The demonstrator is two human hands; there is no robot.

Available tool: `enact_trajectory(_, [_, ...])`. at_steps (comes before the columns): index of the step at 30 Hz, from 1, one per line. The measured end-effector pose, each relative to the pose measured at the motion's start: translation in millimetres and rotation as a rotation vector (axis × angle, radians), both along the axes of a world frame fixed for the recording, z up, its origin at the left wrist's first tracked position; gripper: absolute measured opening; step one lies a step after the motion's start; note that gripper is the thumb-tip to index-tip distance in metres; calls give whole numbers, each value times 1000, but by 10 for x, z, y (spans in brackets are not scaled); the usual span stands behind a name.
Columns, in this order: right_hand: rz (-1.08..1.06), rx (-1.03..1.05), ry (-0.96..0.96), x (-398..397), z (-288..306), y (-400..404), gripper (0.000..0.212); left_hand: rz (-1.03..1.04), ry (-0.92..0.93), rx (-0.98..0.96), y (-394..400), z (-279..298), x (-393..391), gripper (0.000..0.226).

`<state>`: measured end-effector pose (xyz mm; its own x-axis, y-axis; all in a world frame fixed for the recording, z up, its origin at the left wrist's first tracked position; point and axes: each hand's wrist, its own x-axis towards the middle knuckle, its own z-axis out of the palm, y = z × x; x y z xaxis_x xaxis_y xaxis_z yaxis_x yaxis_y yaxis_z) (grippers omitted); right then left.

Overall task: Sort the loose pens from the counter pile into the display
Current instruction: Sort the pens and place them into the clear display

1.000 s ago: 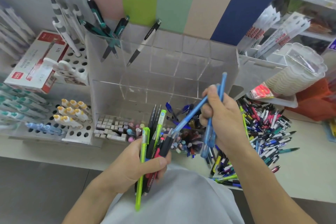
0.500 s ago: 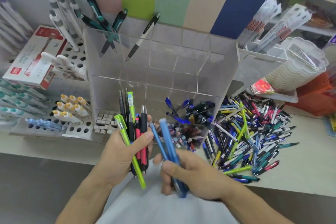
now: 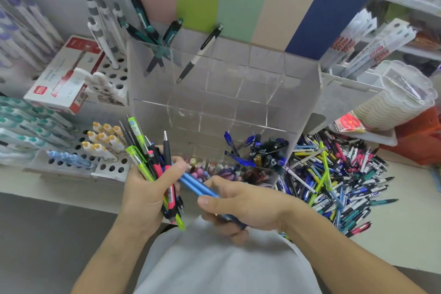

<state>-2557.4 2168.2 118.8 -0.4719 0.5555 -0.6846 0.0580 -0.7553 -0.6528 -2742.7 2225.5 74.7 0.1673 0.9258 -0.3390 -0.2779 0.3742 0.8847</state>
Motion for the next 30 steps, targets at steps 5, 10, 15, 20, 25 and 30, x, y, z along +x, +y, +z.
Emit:
enact_trajectory(5, [-421,209,-116,-98,91,187,12,332,-12,-6,77,-15,-46,15])
enact_trajectory(10, [-738,205,-5,-350,67,280,16,494,64,17,156,-98,-93,13])
enact_trajectory(15, [-719,432,-273,-308,-20,282,7,472,126,10,151,-142,-99,41])
enact_trajectory(20, [-545,1037,-875,-100,-112,292,10,335,75,-87,136,-193,-218,26])
enact_trajectory(25, [-55,1136,-1034,-178,-323,592,8,-135,-155,-139,99,-32,-211,41])
enact_trajectory(30, [50,908,-1029,-243,-268,632,51,-309,-376,-203,40,54,-141,52])
